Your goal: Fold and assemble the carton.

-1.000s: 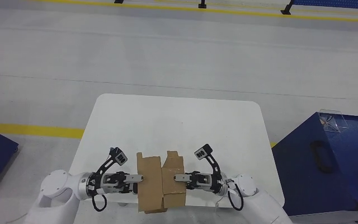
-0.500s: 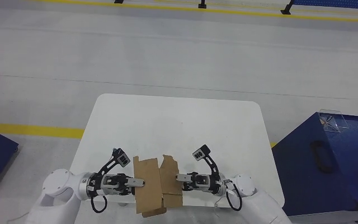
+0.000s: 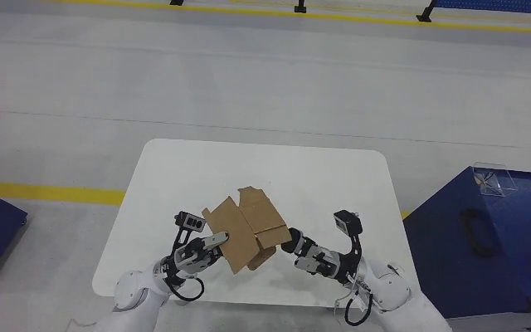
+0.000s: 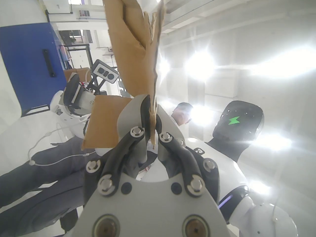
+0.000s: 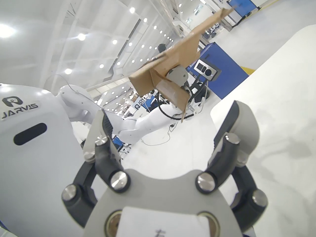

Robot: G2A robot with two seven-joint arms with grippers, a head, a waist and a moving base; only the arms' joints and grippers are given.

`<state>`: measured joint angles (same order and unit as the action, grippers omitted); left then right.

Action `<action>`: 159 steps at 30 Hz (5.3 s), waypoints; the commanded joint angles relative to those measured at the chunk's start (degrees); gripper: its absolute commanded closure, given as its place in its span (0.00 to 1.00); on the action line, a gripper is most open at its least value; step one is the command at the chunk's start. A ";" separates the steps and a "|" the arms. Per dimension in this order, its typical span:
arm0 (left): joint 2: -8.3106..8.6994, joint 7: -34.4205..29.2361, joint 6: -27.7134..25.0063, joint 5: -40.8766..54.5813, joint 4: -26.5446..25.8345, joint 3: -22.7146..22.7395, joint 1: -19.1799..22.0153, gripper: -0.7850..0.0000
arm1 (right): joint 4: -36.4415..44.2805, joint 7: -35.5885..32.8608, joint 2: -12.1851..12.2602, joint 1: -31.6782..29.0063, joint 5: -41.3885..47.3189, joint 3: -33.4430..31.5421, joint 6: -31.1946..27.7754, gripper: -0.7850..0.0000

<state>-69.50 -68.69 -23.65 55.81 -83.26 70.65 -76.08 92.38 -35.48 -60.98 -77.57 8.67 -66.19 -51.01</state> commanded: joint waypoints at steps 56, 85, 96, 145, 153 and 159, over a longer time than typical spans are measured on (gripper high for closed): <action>0.34 -11.15 10.84 -5.42 6.32 2.23 7.77 0.00 | 20.89 -16.87 3.24 -6.67 -35.83 -0.16 17.93 1.00; 1.02 -13.23 8.44 -19.18 11.01 -2.08 11.21 0.00 | 22.32 -10.29 4.47 -8.80 -31.94 -4.22 17.53 1.00; 5.02 -0.90 -5.84 -51.26 -9.80 12.20 0.82 0.00 | 20.41 -11.41 5.11 -7.97 -21.08 -8.33 20.84 1.00; 7.10 2.24 17.35 -62.15 -21.66 3.69 -2.59 1.00 | 18.96 -16.65 5.91 -6.12 -15.67 -2.07 20.16 0.00; 7.10 2.24 17.35 -62.15 -21.66 3.69 -2.59 1.00 | 28.36 -0.71 6.70 -14.51 -25.16 -12.70 19.65 0.00; 7.10 2.24 17.35 -62.15 -21.66 3.69 -2.59 1.00 | 28.36 -0.71 6.70 -14.51 -25.16 -12.70 19.65 0.00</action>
<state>-62.41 -66.45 -6.30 -6.34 -104.92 74.34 -78.67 120.74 -36.20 -54.27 -92.08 -16.30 -78.89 -31.36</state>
